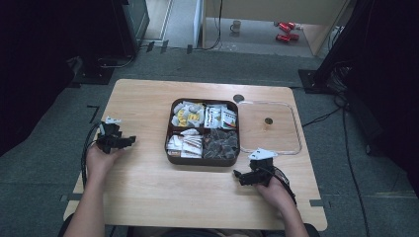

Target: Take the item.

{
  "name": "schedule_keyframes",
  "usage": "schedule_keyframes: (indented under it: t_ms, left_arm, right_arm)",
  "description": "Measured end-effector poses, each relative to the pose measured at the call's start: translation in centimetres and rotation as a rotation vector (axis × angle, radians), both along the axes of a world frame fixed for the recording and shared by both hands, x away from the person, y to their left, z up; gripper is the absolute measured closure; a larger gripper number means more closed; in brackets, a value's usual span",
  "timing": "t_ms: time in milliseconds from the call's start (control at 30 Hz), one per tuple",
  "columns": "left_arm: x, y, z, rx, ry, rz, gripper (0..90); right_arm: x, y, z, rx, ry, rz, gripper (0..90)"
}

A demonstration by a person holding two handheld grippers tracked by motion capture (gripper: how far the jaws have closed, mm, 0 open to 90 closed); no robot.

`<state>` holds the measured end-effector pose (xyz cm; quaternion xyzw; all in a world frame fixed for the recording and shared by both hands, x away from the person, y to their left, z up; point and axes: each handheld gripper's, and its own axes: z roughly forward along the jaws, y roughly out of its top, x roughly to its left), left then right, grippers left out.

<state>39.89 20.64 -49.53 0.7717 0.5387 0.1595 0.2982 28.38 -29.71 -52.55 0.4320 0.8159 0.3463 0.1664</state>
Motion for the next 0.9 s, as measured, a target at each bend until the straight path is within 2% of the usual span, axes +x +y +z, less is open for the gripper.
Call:
schedule_keyframes:
  t_ms: [167,300,367,767,900]
  left_arm:
    - [0.0,-0.4,0.7,-0.009,-0.002,-0.004,38.4]
    - [-0.2,-0.8,1.2,0.0,-0.01,-0.023,40.9]
    - [-0.2,-1.1,1.4,-0.01,-0.009,-0.033,41.8]
    - [-0.7,-2.8,2.5,0.0,-0.024,-0.135,45.6]
    - [-0.6,-3.2,2.8,-0.004,-0.025,-0.15,47.5]
  right_arm:
    - [0.0,0.0,0.0,0.0,0.0,0.0,0.0]
    - [0.0,0.0,0.0,0.0,0.0,0.0,0.0]
    - [0.0,0.0,0.0,0.0,0.0,0.0,0.0]
    - [0.0,0.0,0.0,0.0,0.0,0.001,0.0]
    - [0.0,0.0,0.0,0.0,0.0,0.0,0.0]
